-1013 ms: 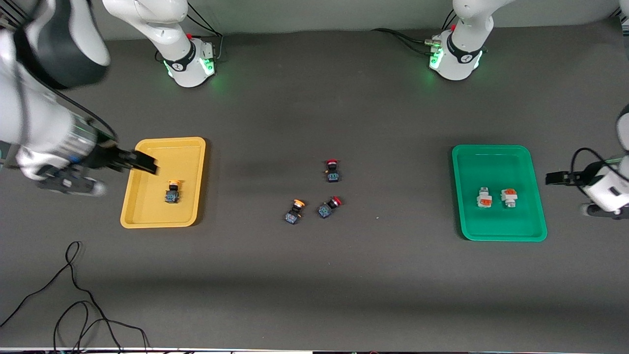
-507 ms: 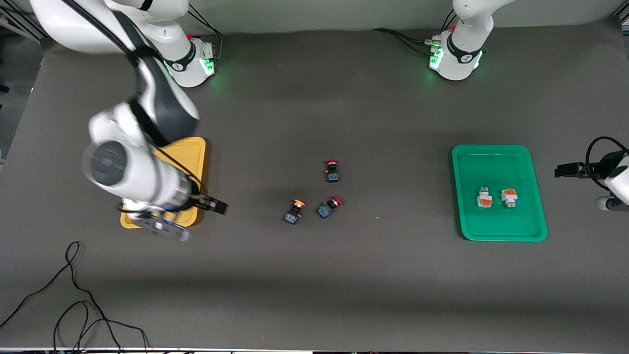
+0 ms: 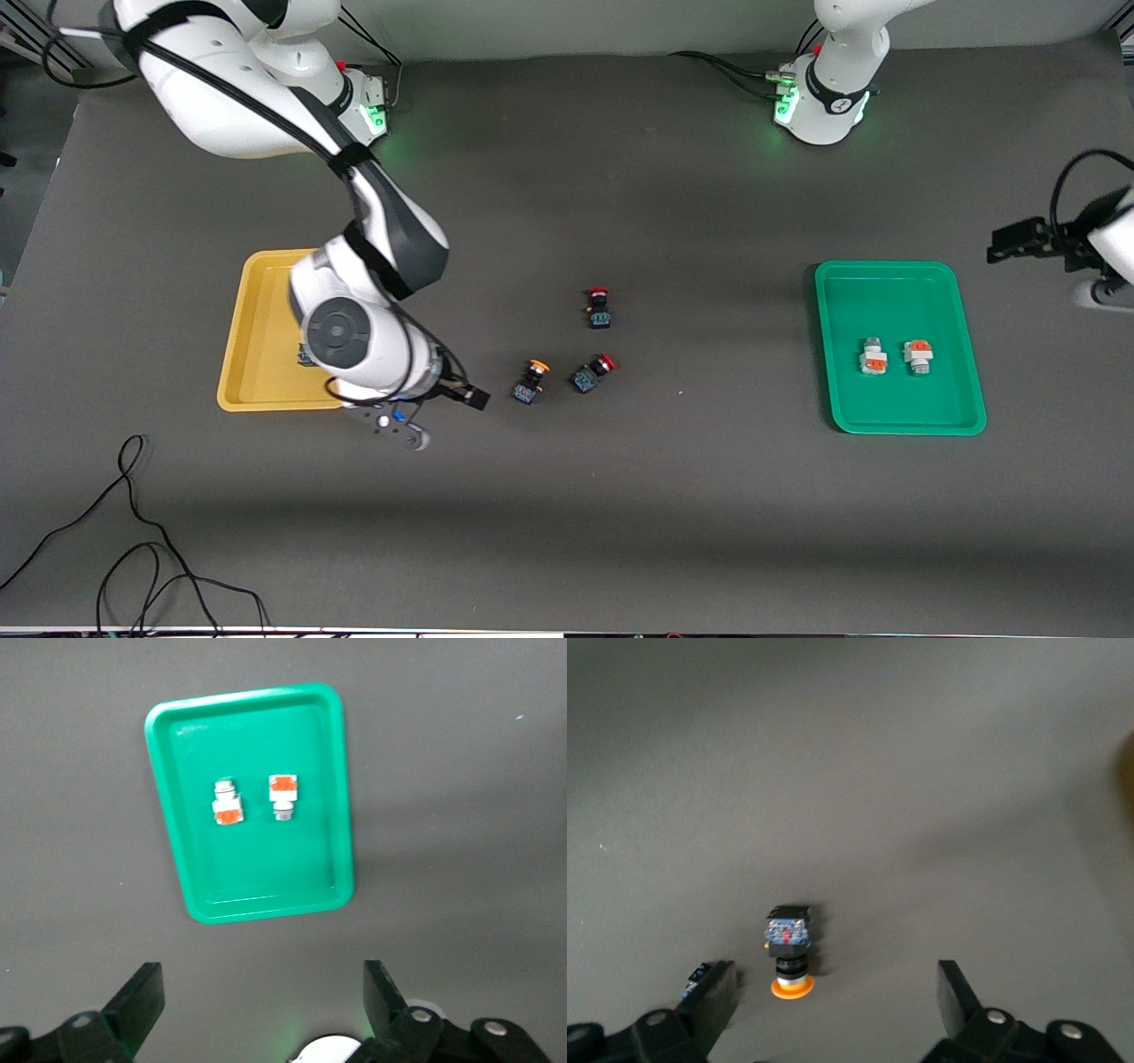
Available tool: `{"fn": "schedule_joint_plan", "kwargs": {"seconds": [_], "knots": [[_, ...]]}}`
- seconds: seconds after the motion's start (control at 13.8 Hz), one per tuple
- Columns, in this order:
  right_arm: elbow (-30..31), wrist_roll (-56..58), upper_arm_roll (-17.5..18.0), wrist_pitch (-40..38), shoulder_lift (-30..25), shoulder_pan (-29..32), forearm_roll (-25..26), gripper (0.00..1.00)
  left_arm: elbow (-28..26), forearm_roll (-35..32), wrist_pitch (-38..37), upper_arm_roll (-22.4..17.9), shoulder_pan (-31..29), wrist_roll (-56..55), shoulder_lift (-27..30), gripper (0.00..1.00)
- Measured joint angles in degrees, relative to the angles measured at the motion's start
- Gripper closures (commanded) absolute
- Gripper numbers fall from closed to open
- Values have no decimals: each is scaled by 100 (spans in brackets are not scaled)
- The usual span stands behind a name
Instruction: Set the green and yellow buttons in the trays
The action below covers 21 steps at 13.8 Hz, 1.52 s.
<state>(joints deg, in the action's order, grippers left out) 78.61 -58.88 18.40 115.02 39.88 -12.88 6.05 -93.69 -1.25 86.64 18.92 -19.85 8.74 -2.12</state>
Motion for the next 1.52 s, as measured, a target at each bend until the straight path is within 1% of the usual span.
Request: {"fn": "schedule_joint_plan", "kwargs": {"seconds": [0.07,0.14,0.29,0.36,0.51,0.65,0.87,0.94,1.01,1.09,1.16,1.23,1.52], "knots": [[-4,-109,-2,133,102,-114,0,1,0,3,-69,-140,332,-181,88,0],[-10,-324,-6,305,215,-239,1,0,0,4,-123,-411,767,-317,153,0],[-52,-641,-22,601,452,-426,73,0,3,8,-150,-1132,1649,-399,245,0],[-96,-673,-27,681,572,-478,108,0,4,9,-150,-1429,1979,-401,279,0],[-202,-680,-39,748,817,-566,319,0,4,10,-151,-1798,2394,-401,320,0],[-275,-689,-69,765,1054,-625,479,0,4,11,-151,-2003,2642,-401,326,0],[-313,-689,-112,838,1289,-748,645,0,4,11,-151,-2055,2686,-401,328,0],[-314,-696,-174,893,1357,-844,668,3,4,11,-151,-2068,2686,-401,332,0],[-316,-707,-245,980,1412,-925,673,33,4,11,-151,-2077,2686,-401,338,0],[-320,-715,-281,1036,1458,-963,677,79,4,11,-151,-2081,2686,-401,345,0],[-321,-715,-301,1078,1485,-971,683,98,4,11,-150,-2082,2686,-401,350,0],[-331,-715,-314,1085,1494,-971,692,100,4,11,-150,-2082,2687,-401,354,0],[-514,-715,-329,1081,1466,-965,709,100,4,16,-148,-2082,2647,-401,358,0]]}}
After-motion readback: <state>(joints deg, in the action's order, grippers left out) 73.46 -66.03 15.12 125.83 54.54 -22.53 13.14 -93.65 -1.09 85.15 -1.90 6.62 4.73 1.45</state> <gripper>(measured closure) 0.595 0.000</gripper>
